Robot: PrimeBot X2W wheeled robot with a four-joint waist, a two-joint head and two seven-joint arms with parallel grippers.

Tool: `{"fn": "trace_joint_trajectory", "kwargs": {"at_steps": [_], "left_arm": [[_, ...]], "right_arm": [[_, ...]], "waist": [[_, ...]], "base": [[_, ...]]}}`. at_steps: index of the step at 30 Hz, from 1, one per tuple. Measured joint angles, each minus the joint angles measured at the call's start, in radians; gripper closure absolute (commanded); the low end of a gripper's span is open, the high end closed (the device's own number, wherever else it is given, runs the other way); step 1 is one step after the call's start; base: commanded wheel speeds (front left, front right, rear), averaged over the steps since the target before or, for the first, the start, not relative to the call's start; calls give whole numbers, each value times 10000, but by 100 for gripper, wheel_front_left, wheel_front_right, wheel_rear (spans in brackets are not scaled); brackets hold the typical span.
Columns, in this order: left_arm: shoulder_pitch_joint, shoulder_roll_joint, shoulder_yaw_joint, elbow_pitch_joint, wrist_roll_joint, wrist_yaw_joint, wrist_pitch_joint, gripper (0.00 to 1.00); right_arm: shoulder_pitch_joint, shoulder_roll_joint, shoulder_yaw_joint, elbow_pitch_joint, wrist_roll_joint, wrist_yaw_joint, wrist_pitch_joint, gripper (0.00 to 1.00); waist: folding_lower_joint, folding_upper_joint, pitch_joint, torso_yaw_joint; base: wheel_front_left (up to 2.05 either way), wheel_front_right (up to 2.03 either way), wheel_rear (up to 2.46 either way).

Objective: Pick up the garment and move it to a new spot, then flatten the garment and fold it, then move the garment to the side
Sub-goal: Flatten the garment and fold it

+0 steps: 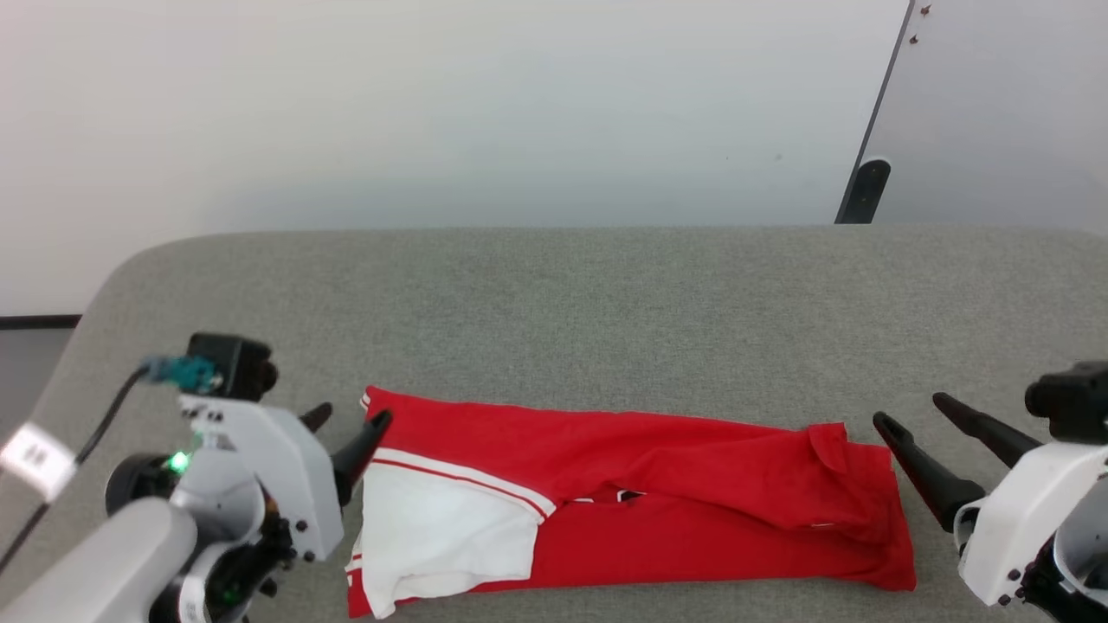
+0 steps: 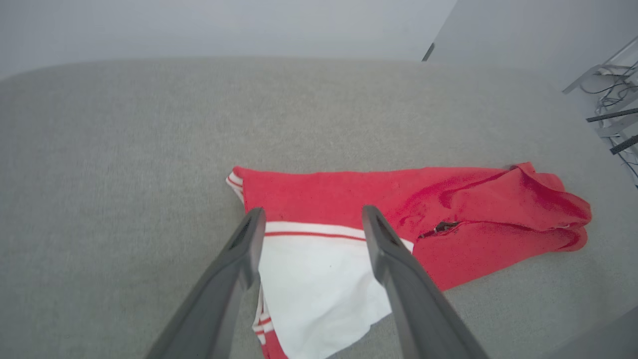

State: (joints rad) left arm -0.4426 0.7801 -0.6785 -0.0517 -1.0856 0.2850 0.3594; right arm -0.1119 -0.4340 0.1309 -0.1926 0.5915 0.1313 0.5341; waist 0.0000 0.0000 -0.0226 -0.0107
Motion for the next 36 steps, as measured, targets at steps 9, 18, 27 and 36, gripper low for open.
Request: {"fn": "trace_joint_trajectory", "kwargs": {"at_steps": [9, 18, 27, 36], "left_arm": [[1500, -362, 734, 510, 660, -328, -3670, 0], [2644, -826, 1093, 1624, 1078, -663, -5916, 0], [2780, -1864, 1544, 2489, 1528, -1229, -6194, 0], [2276, -2727, 2015, 2886, 1707, -1812, -6218, 0]], "right_arm": [[323, 35, -782, 1411, -295, 0, -828, 0], [388, 115, -1271, 2631, -182, 0, 1248, 0], [-194, 42, -1870, 3545, -391, 0, 3743, 0], [-1174, 468, -2472, 4309, -1057, 0, 5446, 0]], "waist": [[0, 0, -133, 184], [0, 0, -72, 718], [0, 0, 216, 1565], [0, 0, 1104, 2284]], "base": [[0, 0, 0], [0, 0, 0], [0, 0, 0], [0, 0, 0]]}}
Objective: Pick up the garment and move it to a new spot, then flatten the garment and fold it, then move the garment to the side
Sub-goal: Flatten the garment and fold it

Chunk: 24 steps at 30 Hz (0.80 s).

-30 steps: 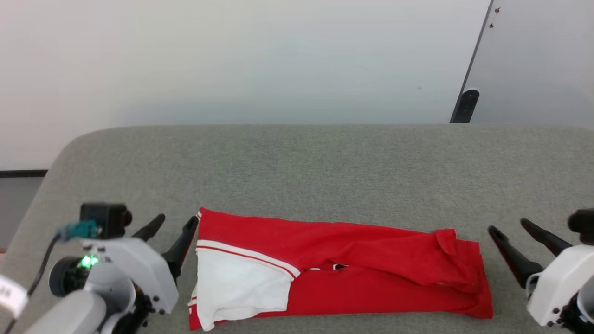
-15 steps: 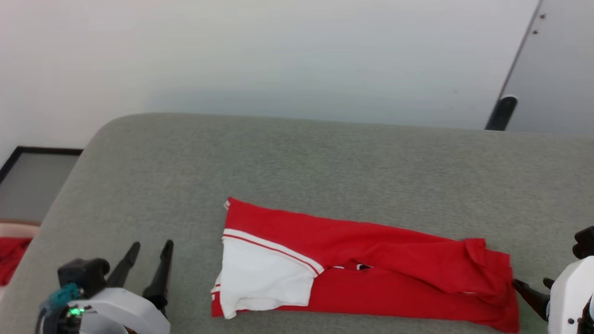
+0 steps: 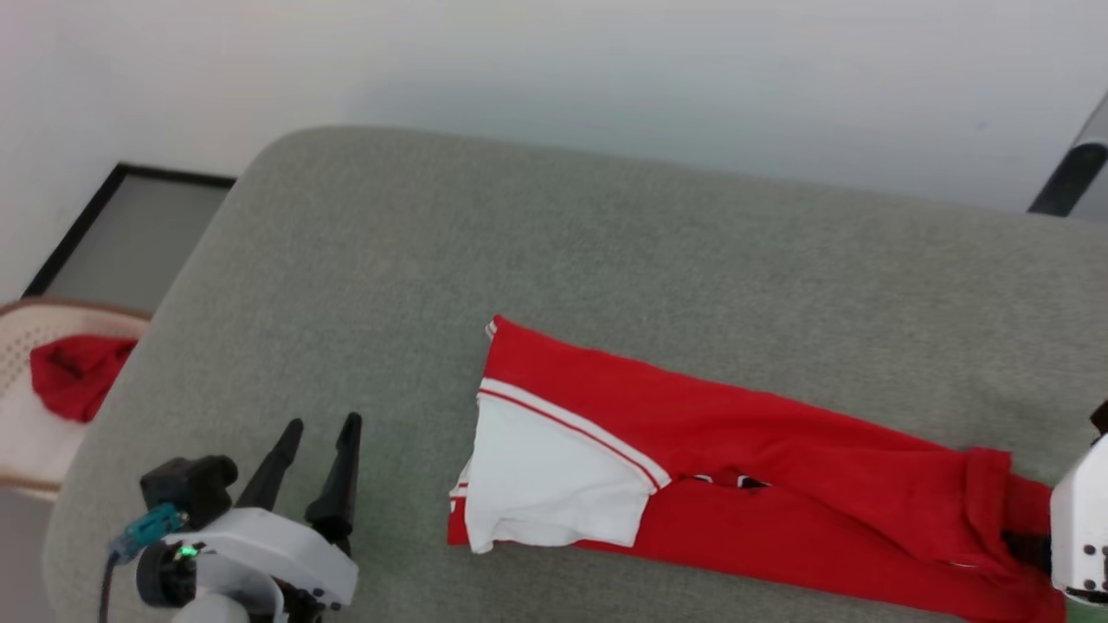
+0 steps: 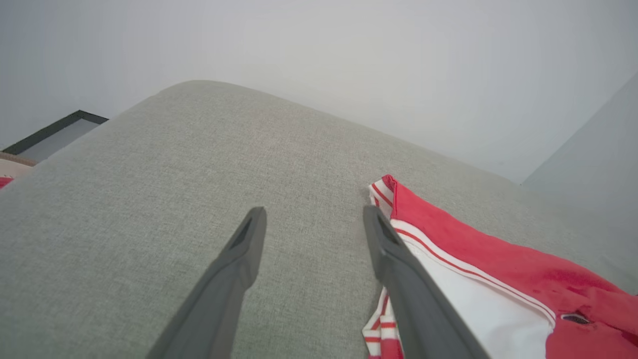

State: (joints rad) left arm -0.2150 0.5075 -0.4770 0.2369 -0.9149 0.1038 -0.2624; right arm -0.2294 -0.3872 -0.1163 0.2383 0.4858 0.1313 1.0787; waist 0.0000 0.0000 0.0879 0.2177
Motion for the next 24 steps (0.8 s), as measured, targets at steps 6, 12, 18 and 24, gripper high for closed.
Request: {"fn": "trace_joint_trajectory", "kwargs": {"at_steps": [6, 12, 18, 24], "left_arm": [[-265, -487, 194, 219, 370, -265, -6, 0], [-419, -834, 316, 481, 545, -453, -8, 0], [-472, -976, 523, 667, 589, -587, -8, 0], [-486, -993, 640, 723, 738, -610, -8, 0]], "right_arm": [[-403, 359, -117, 382, -343, 0, 932, 0], [-574, 433, -347, 499, -357, -2, 1231, 100], [-762, 537, -594, 690, -295, 6, 966, 100], [-1007, 522, -755, 928, -399, 35, 619, 100]], "waist": [[1, 0, 578, 310], [0, 0, 886, 488], [1, 0, 945, 453], [0, 0, 962, 322]], "base": [[0, 0, 0], [0, 0, 0], [0, 0, 0], [0, 0, 0]]}}
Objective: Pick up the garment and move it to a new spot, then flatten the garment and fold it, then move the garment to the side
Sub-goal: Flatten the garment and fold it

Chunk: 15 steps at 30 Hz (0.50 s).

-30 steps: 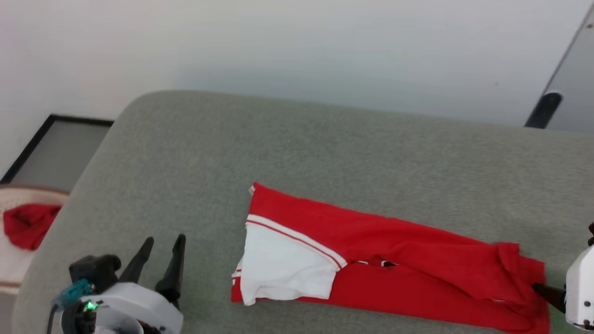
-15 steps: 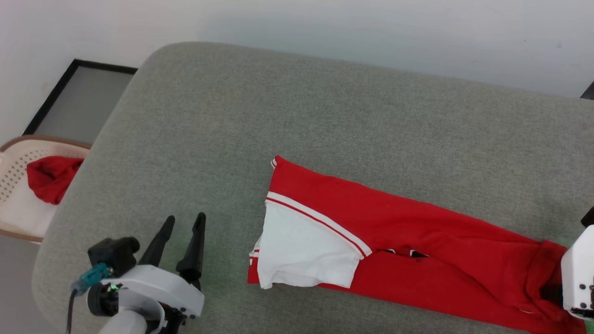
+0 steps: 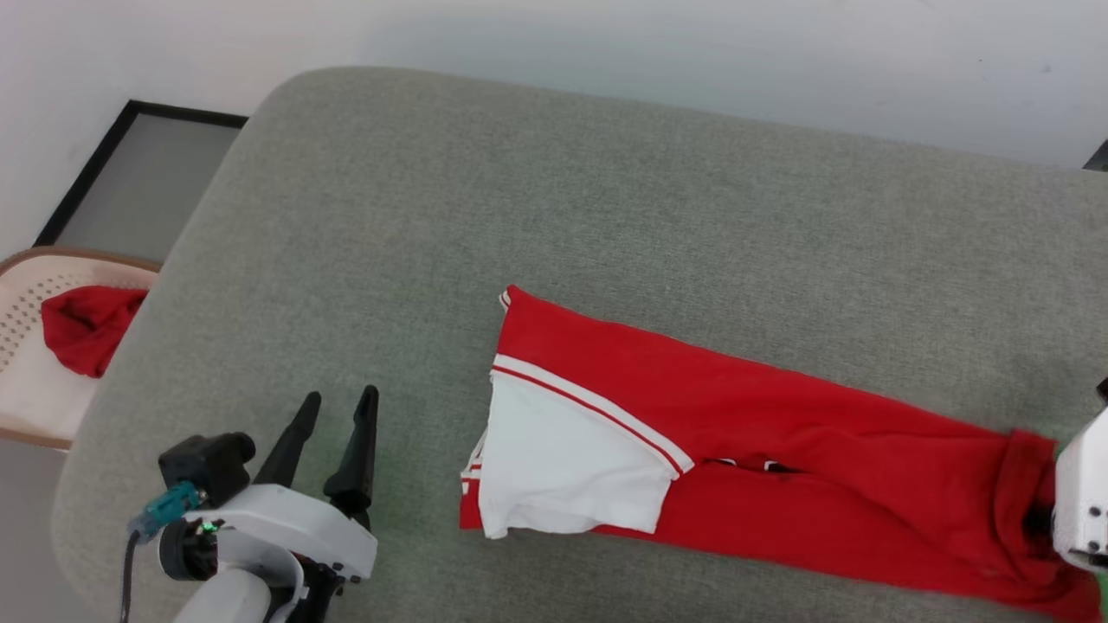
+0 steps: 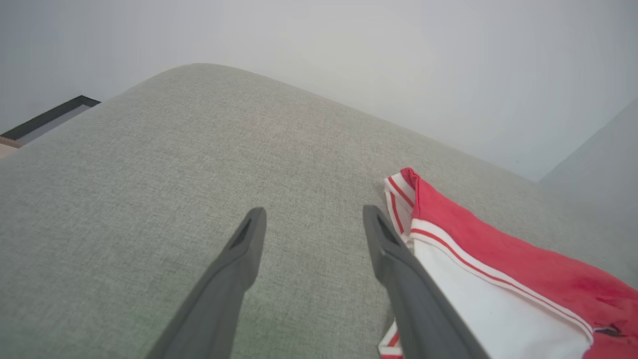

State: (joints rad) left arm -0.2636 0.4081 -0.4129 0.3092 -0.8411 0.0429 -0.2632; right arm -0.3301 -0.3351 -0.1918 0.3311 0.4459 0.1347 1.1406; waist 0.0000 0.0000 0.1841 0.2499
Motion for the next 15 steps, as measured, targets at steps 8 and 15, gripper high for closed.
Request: {"fn": "trace_joint_trajectory", "kwargs": {"at_steps": [8, 15], "left_arm": [[242, 44, 232, -65, 439, 4, 0, 0], [616, -13, 493, -94, 627, -4, 0, 0]], "right_arm": [[-326, -846, -543, 497, -458, -23, -504, 100], [-690, -1377, -1110, 715, -1007, -29, -543, 100]], "waist": [[0, 0, -209, -294], [0, 0, -433, -598]], "base": [[0, 0, 0], [0, 0, 0]]}}
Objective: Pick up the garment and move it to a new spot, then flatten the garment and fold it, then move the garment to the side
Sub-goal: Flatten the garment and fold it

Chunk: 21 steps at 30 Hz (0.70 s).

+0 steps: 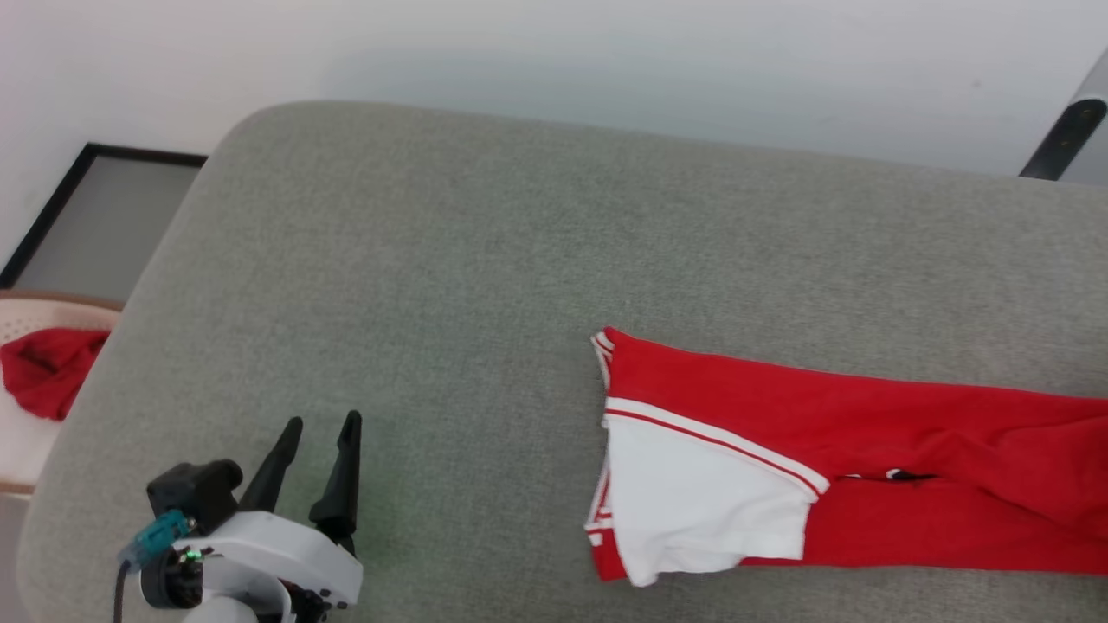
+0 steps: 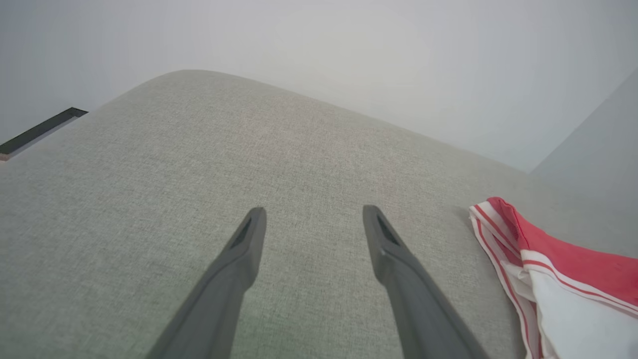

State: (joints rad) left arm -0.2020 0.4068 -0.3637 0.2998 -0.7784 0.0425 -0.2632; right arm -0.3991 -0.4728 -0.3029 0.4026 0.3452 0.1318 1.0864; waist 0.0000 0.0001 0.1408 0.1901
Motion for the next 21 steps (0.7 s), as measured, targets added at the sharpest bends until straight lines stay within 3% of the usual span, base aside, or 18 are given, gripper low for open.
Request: {"fn": "trace_joint_trajectory", "kwargs": {"at_steps": [8, 21], "left_arm": [[277, -2, 128, 107, 21, -117, 0, 0], [574, -171, 33, 355, -224, -138, 75, 0]], "right_arm": [[-123, -305, -144, -372, 144, 0, 512, 100], [-141, 1793, 593, -3404, 2849, -4, 2288, 100]], "waist": [[0, 0, -375, -369], [0, 0, -1209, -836]], "base": [[0, 0, 0], [0, 0, 0]]}}
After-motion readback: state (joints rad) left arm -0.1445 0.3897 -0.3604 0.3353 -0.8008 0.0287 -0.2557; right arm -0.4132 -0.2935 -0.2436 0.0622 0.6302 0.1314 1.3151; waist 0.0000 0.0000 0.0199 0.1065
